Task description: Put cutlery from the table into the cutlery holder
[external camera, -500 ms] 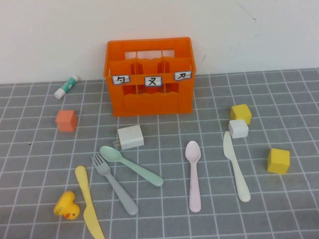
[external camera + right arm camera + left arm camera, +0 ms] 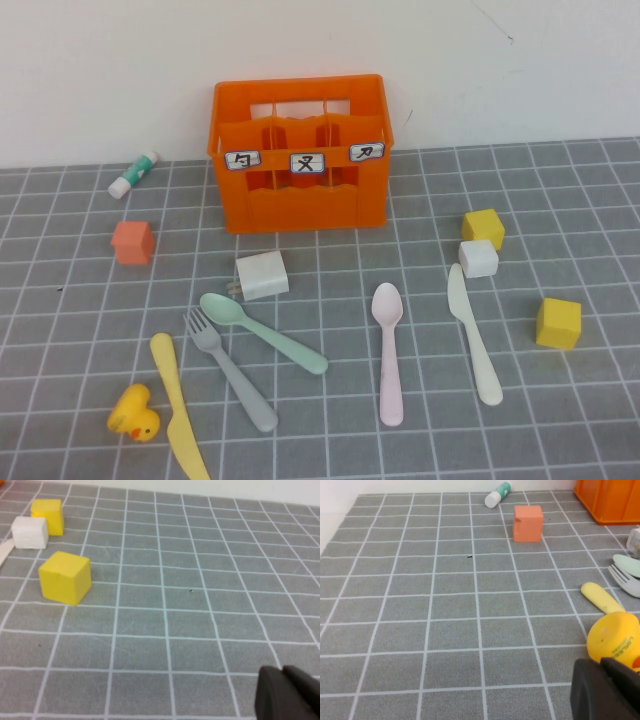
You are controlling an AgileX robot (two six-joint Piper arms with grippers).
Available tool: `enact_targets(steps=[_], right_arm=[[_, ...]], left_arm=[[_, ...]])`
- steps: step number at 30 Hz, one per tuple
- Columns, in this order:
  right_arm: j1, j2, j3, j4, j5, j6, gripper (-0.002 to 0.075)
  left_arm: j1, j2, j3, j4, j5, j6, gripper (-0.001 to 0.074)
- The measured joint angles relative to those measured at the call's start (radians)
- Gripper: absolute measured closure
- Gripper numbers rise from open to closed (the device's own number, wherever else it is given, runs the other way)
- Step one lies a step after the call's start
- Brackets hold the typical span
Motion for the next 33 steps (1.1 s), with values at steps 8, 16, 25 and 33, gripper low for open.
enact_targets(steps=[8, 16, 25, 33], right_arm=[[0.0, 0.0, 0.0, 0.0, 0.0, 0.0, 0.0729], [0.0, 0.0, 0.0, 0.0, 0.0, 0.0, 0.0729], [0.0, 0.0, 0.0, -0.004, 0.0, 0.0, 0.0729], [0.0, 0.0, 0.0, -0.044, 0.002, 0.0, 0.0729]], left_arm=[[0.0, 0.0, 0.0, 0.0, 0.0, 0.0, 0.0738], [0.0, 0.0, 0.0, 0.0, 0.0, 0.0, 0.0738], [0.0, 0.0, 0.0, 0.0, 0.0, 0.002, 0.0738], [0.0, 0.0, 0.0, 0.0, 0.0, 0.002, 0.0738]])
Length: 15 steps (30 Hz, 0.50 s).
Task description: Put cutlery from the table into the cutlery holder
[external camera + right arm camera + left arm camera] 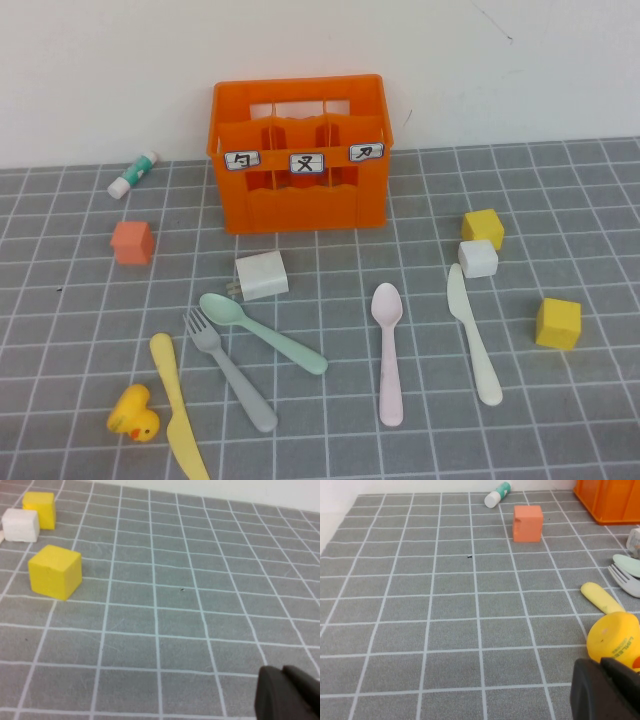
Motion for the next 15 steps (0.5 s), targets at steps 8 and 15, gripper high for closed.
enact_targets(steps=[8, 15], right_arm=[[0.0, 0.0, 0.0, -0.015, 0.002, 0.0, 0.0729], [0.0, 0.0, 0.0, -0.017, -0.002, 0.002, 0.0729]], left_arm=[[0.0, 0.0, 0.0, 0.0, 0.0, 0.0, 0.0738], [0.0, 0.0, 0.0, 0.006, -0.009, 0.0, 0.0738]])
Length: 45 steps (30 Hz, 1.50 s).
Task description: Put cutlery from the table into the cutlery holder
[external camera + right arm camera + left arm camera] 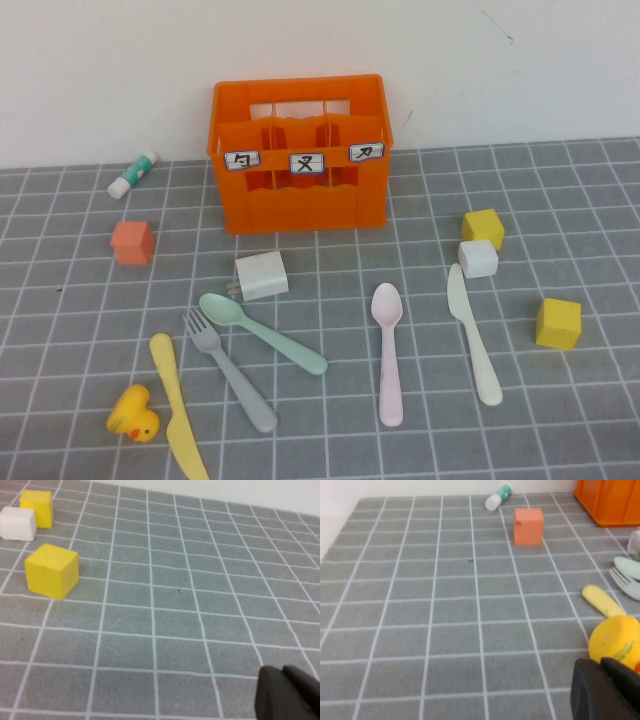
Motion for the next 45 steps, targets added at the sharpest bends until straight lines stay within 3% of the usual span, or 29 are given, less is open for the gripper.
enact_targets(steps=[5, 19, 25, 29, 38, 42, 45], right_arm=[[0.0, 0.0, 0.0, 0.0, -0.005, 0.0, 0.0729], [0.0, 0.0, 0.0, -0.001, -0.005, 0.0, 0.0729], [0.0, 0.0, 0.004, -0.001, -0.043, 0.0, 0.0729], [0.0, 0.0, 0.004, -0.003, -0.157, 0.0, 0.0729], [0.0, 0.0, 0.004, -0.064, -0.543, -0.018, 0.0729], [0.0, 0.0, 0.004, -0.12, -0.643, -0.083, 0.0729], [0.0, 0.0, 0.004, -0.12, -0.698, -0.025, 0.0729]], left_arm=[[0.0, 0.0, 0.006, 0.004, -0.128, 0.004, 0.0738], [0.0, 0.0, 0.006, 0.004, -1.083, 0.0, 0.0738], [0.0, -0.004, 0.006, 0.012, -1.331, -0.05, 0.0738], [0.0, -0.004, -0.058, 0.056, -1.219, -0.137, 0.0738], [0.0, 0.026, -0.511, 0.209, -0.528, -0.179, 0.0738], [0.0, 0.071, -0.589, 0.209, -0.333, -0.205, 0.0738], [0.0, 0.087, -0.593, 0.188, -0.224, -0.256, 0.0738]])
